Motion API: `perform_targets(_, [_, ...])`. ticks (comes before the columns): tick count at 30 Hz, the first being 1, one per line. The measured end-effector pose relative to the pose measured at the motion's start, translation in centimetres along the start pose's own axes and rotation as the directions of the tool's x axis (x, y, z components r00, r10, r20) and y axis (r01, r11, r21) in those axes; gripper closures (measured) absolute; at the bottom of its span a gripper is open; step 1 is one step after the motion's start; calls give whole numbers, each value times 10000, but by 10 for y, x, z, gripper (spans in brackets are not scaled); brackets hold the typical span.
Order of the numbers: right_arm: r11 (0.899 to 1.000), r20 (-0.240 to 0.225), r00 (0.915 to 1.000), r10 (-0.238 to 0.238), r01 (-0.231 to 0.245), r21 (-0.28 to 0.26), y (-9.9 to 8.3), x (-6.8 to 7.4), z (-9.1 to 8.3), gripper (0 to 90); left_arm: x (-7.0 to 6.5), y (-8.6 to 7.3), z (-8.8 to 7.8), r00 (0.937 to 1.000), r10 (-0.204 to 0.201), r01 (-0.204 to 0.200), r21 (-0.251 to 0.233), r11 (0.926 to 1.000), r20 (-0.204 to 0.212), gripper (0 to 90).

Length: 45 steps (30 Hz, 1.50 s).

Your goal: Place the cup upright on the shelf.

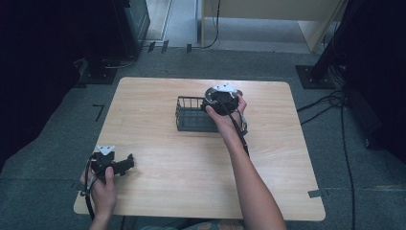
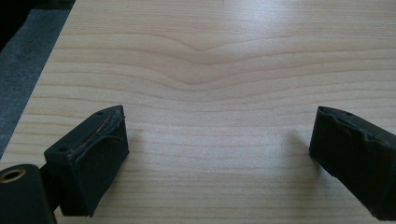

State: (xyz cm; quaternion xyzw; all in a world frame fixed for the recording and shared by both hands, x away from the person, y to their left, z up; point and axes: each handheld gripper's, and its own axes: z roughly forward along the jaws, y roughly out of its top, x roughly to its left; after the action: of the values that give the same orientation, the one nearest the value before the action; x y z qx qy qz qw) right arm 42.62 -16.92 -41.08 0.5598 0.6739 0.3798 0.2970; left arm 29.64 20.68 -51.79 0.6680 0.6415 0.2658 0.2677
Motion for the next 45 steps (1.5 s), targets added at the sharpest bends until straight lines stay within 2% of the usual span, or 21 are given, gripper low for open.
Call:
perform_targets(11, [9986,45,10000,81,-83,528,-16,2,19,179,0,0,0,10000,1,-1,0,10000,3,48])
perform_targets(23, [9964,-93,9999,-61,68,843,-23,8,25,178,0,0,0,10000,-2,2,2,10000,2,48])
perform_targets(26, [9964,-163,9998,72,-58,842,-25,7,25,177,0,0,0,10000,2,-2,0,10000,3,48])
perform_targets(29, [9963,-216,9998,8,11,860,-25,7,25,171,0,0,0,10000,3,-3,-1,10000,2,48])
perform_targets(31, [9958,-563,9984,-102,153,907,-24,6,24,86,0,0,0,10000,3,-3,0,10000,5,48])
perform_targets(34, [9960,-698,9976,5,57,891,-22,4,22,0,0,0,0,10000,1,-1,-1,10000,1,48])
perform_targets(40, [9968,-841,9964,-50,116,785,-16,3,13,0,0,0,0,10000,0,0,-1,10000,4,48])
perform_targets(45, [9990,-887,9960,-104,141,419,-8,1,-3,0,0,0,0,10000,-1,1,-1,10000,3,48])
